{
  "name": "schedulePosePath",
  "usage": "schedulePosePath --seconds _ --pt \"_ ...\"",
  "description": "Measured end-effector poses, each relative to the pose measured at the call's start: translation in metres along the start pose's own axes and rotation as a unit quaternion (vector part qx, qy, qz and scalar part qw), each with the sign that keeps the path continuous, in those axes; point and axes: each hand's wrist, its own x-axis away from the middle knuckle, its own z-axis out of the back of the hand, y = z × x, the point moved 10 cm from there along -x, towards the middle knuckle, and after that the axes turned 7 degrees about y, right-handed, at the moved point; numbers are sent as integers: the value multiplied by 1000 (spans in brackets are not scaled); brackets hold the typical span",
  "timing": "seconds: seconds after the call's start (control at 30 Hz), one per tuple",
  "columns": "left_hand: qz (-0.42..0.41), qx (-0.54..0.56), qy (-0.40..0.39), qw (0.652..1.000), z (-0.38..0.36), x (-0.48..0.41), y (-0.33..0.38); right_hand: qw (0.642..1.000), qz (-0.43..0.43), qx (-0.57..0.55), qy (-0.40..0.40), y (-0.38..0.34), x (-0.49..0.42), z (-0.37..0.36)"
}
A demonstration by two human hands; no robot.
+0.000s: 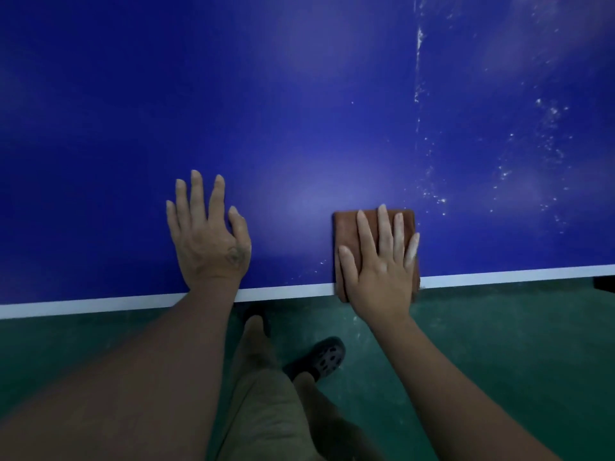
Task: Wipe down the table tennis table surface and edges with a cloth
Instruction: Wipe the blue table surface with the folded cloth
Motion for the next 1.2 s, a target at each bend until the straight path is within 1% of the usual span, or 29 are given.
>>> schedulePosePath --seconds 0.1,0.2,0.27,0.33,0.4,0.43,0.5,0.6,0.7,0.77,0.87,0.97,1.03,1.07,1.13,1.2 --pt "3 3 4 1000 1 0 1 1000 -26 -7 0 -27 -44 -10" --pt "4 -1 9 1000 1 0 0 1000 -6 -17 7 -58 -63 -19" --pt "-2 0 12 1000 1 -1 1 999 33 -38 19 -71 -48 -18" --pt "-6 -3 14 1000 1 -1 2 994 90 -58 9 -72 -16 -14" --pt "-5 -8 15 1000 0 -1 1 990 129 -63 -13 -55 19 -12" --pt "-4 -9 14 1000 0 -1 1 989 133 -61 -22 -42 34 -9" --pt "-1 -5 12 1000 1 -1 1 992 110 -59 -30 -17 51 -3" --pt "0 -7 10 1000 2 -2 2 998 35 -39 -20 0 38 -1" --pt "0 -13 7 1000 1 -1 1 999 -31 -20 -3 -20 0 -8" --pt "-3 -14 10 1000 0 0 0 999 -36 -27 6 -48 -22 -13" --pt "-9 -17 19 1000 1 0 0 999 8 -46 23 -86 -23 -16" --pt "-8 -17 18 1000 1 -1 1 990 113 -84 -4 -99 13 -16" --pt "-5 -21 11 1000 0 0 1 983 163 -78 -18 -81 41 -13" --pt "-3 -23 9 1000 0 1 1 983 168 -72 -20 -64 50 -11" --pt "-4 -23 9 1000 0 1 2 988 145 -57 -20 -23 59 -3" --pt "-5 -21 9 1000 1 1 2 995 92 -37 -12 18 58 4"
